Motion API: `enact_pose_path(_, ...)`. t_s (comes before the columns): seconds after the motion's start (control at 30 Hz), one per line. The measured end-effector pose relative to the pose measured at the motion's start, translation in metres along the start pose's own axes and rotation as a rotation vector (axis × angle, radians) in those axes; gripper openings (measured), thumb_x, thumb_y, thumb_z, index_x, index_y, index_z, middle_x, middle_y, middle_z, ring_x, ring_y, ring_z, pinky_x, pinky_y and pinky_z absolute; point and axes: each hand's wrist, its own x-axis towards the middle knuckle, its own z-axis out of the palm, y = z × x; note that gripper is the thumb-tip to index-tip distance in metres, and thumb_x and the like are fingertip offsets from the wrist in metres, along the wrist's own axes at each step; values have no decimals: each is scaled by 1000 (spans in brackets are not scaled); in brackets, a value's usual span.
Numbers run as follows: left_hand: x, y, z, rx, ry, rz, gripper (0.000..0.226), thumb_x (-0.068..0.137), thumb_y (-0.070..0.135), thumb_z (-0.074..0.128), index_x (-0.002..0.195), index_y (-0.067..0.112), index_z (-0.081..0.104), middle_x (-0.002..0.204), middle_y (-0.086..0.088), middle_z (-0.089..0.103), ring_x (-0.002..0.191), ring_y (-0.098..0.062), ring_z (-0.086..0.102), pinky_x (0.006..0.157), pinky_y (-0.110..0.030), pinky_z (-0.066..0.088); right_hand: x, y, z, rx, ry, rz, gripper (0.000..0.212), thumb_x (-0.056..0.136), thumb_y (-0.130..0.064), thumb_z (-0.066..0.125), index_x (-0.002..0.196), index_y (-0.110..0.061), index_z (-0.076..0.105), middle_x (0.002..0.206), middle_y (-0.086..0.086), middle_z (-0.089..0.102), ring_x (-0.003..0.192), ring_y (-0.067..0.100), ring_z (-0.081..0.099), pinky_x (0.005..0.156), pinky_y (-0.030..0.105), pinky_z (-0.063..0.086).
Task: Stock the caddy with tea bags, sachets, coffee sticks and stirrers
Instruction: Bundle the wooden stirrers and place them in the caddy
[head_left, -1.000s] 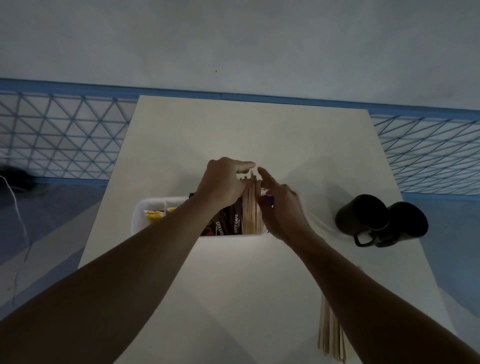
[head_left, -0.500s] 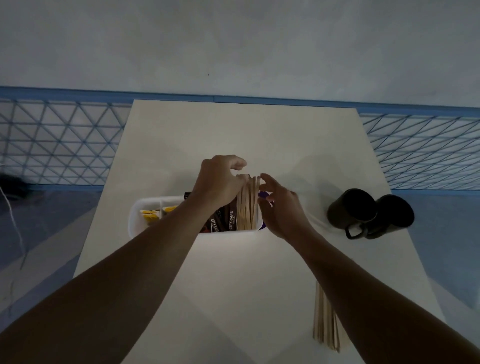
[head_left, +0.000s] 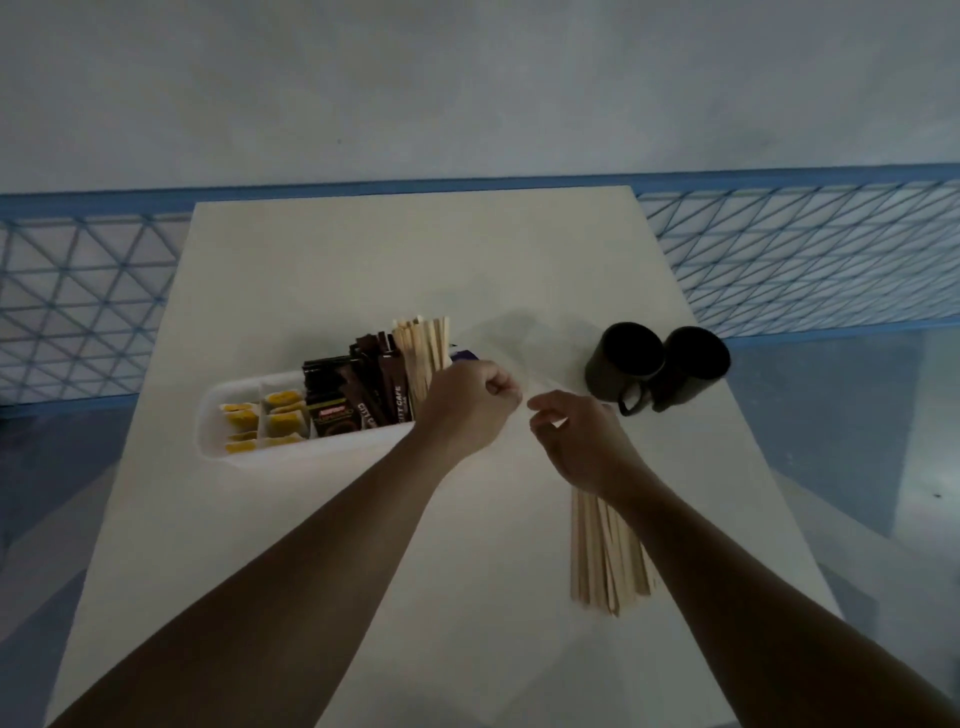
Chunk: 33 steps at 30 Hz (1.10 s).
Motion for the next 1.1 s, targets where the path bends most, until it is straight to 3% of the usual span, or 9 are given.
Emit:
enact_pose_path(0.17,-21,-3,53,83,-189,-177,17,89,25,67,99,11,69,86,-4,70,80,-19,69,80,-36,59,-30,42,-16,-48,-28,146,29,96,-23,59,123,-19,67,116,0,71,103,15,65,87,28,51)
enact_pose_path(0.33,-38,-8,94,148,-263,-269,18,88,28,68,97,14,62,91,-4,68,84,-20,68,77,-32,57,-51,83,-31,-99,24,282,23,93,-23,59,114,-23,68,110,-2,71,95,15,65,81,33,56)
enact_pose_path(0.4,-44,-10,104,173,-260,-283,21,87,25,67,103,13,62,97,-4,67,86,-20,67,70,-28,53,-57,92,-34,-125,32,343,25,92,-24,59,116,-23,67,112,-1,71,96,17,65,82,37,58)
enact_pose_path(0.57,-55,-8,127,215,-247,-277,30,86,22,63,112,9,61,106,-8,68,94,-24,65,68,-27,50,-67,108,-35,-135,5,486,34,92,-31,62,124,-20,62,107,-1,66,87,15,64,71,30,56)
enact_pose_path(0.67,-59,-7,138,184,-224,-304,43,82,28,71,119,11,58,113,-7,67,99,-24,65,74,-29,54,-70,109,-32,-107,-32,482,28,94,-32,61,118,-19,65,95,-3,60,81,15,62,70,31,57)
enact_pose_path(0.77,-62,-6,146,159,-180,-320,60,74,34,81,122,11,53,117,-6,64,104,-23,63,80,-31,54,-71,105,-29,-91,-41,473,19,93,-35,61,102,-19,66,91,2,66,79,18,65,73,37,60)
enact_pose_path(0.93,-65,-2,154,167,-136,-341,80,65,42,86,127,12,45,123,-8,57,108,-26,60,86,-36,55,-69,100,-25,-92,-58,457,21,87,-37,70,91,-18,66,83,2,68,72,19,66,70,39,61)
enact_pose_path(1.1,-67,-1,157,226,-87,-345,67,72,33,82,124,10,47,123,-9,55,110,-28,58,86,-38,50,-73,102,-22,-48,-49,477,12,83,-24,71,91,-16,66,80,2,66,71,20,65,68,40,62)
